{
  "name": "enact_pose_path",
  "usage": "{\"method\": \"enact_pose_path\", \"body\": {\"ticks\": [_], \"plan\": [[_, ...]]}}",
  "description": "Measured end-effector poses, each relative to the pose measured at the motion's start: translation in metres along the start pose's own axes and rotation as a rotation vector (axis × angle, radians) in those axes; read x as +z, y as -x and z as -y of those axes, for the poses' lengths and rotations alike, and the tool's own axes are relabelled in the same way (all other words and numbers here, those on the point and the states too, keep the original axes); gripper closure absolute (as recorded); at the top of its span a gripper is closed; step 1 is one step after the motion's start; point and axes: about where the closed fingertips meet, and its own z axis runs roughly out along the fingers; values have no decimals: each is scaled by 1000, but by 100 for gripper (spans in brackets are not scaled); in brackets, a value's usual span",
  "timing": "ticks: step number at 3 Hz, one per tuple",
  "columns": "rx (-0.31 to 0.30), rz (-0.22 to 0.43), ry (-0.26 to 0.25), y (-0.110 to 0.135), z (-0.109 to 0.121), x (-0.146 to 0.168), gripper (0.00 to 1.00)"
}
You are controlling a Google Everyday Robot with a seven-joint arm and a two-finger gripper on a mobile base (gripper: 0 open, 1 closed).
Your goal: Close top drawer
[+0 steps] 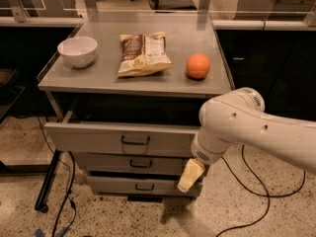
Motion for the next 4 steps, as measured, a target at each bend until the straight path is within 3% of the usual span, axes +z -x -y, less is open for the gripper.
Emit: {"method": "enact_pose_path", "body": {"ticks": [2, 3, 4], "plan": [[0, 0, 0, 0, 0, 0, 31], [0, 0, 0, 0, 0, 0, 53], [1, 2, -14, 15, 14, -2, 76]]}}
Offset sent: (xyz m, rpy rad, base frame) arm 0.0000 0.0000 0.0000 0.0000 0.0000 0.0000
